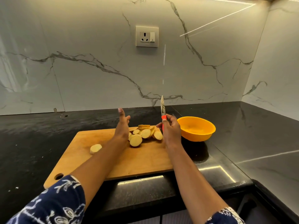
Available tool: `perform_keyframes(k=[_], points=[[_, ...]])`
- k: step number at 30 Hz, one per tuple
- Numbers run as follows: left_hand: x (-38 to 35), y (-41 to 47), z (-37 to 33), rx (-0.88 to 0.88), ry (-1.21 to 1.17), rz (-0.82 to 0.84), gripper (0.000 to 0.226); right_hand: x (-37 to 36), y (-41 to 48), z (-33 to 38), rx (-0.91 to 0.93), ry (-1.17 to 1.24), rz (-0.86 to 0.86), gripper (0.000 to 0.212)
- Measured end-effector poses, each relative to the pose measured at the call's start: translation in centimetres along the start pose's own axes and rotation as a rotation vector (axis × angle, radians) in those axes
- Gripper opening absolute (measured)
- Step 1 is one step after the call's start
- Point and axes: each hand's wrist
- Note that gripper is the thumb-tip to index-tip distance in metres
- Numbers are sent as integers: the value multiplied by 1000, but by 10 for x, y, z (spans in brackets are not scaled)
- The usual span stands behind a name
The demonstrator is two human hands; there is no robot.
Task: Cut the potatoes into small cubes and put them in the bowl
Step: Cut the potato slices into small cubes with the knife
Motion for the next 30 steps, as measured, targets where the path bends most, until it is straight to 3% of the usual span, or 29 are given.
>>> perform_keyframes(k=[7, 10, 19, 22, 25, 30], points=[[-36, -9, 9, -28, -47, -217, 85, 0, -6, 3, -104, 41, 20, 27], [-34, -7, 11, -41, -99, -291, 75, 1, -9, 4, -138, 45, 40, 24], [-50, -24, 9, -118, 0, -369, 63, -3, -17, 1, -68, -133, -32, 27], [-27, -28, 4, -198, -71, -318, 74, -2, -17, 2, -44, -132, -29, 28], [12, -33, -6, -288, -32, -171, 69, -1, -20, 7, -4, -113, -22, 29], [106, -34, -10, -445, 430, 129, 46, -2, -28, 14, 61, -117, 46, 29]])
Point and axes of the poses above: each hand's wrist, its own y-axis towards the middle knuckle, its own x-axis out of the back of the hand, z = x × y, and after that the axes turned 5 degrees about x, right-handed
